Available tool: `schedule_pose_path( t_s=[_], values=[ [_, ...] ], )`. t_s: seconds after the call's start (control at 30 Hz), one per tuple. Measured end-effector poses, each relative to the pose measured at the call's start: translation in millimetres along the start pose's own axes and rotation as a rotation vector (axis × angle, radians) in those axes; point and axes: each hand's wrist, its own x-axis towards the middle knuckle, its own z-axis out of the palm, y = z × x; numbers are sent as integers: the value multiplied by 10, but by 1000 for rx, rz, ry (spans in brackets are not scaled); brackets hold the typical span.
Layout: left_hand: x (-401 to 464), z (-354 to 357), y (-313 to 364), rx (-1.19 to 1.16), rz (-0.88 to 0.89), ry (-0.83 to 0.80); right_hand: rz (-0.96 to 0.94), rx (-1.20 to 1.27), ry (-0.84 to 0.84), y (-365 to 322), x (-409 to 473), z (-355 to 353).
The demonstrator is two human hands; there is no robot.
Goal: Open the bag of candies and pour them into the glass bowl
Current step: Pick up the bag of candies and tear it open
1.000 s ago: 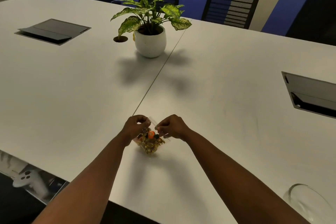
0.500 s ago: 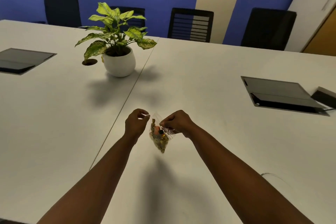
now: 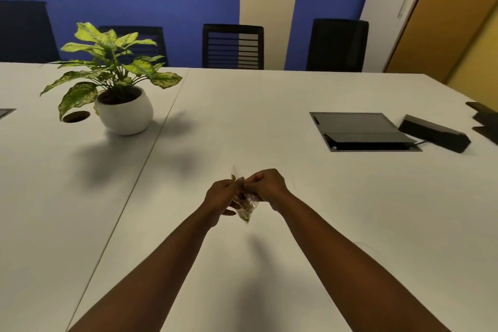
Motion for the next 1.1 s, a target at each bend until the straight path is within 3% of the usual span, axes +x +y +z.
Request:
schedule_pose_path(
  t_s=[0.5, 0.77, 1.1],
  values=[
    [83, 414, -53, 24, 68, -126, 174, 270, -104, 369, -146, -437],
    [122, 590, -122, 126, 121, 36, -3, -121, 192, 391, -154, -368],
    [101, 626, -125, 308, 170, 174, -56, -238, 339, 444, -136, -409]
  ],
)
